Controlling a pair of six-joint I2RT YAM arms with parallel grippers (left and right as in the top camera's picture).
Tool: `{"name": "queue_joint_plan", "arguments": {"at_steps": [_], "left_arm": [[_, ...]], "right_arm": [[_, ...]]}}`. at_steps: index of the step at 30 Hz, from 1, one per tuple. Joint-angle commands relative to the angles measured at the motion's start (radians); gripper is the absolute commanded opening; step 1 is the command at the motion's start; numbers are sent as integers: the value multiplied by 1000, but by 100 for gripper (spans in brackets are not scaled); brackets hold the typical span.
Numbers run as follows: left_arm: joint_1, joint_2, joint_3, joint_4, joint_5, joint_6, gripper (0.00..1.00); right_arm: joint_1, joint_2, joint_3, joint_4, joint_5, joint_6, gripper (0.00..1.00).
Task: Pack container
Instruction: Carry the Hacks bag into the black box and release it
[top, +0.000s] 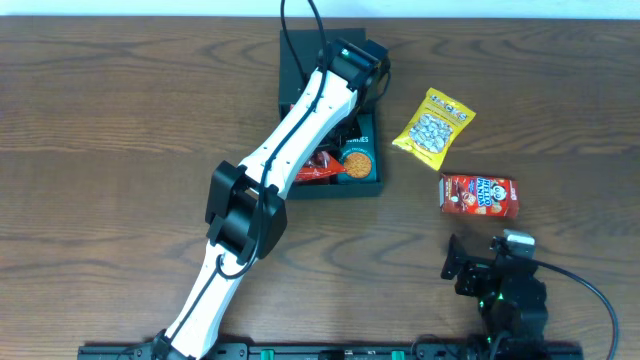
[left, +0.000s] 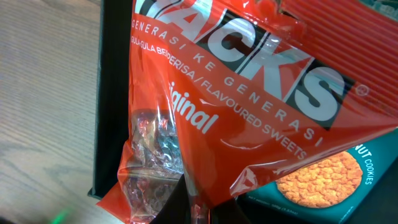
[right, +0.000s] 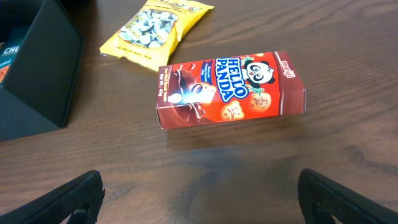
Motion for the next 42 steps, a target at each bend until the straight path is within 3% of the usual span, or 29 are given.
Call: {"name": "queue_joint_plan", "arguments": {"at_steps": [1, 17, 18, 19, 21, 24, 32, 42], "left_arm": [[3, -27, -24, 8, -5, -27, 6], [27, -27, -131, 79, -16, -48, 6], [27, -27, -131, 79, -16, -48, 13], [27, -27, -131, 79, -16, -48, 31], [27, -27, -131, 79, -16, -48, 59], [28, -27, -131, 79, -16, -48, 77], [28, -61, -102, 80, -20, -43, 79], [29, -201, -47, 133, -126, 1, 82]], "right_arm": [[6, -5, -8, -3, 3, 1, 99], [6, -5, -8, -3, 3, 1, 99], [6, -5, -8, -3, 3, 1, 99], [6, -5, -8, -3, 3, 1, 99], [6, -5, -8, -3, 3, 1, 99], [6, -5, -8, -3, 3, 1, 99], [6, -5, -8, -3, 3, 1, 99], [6, -5, -8, -3, 3, 1, 99]]}}
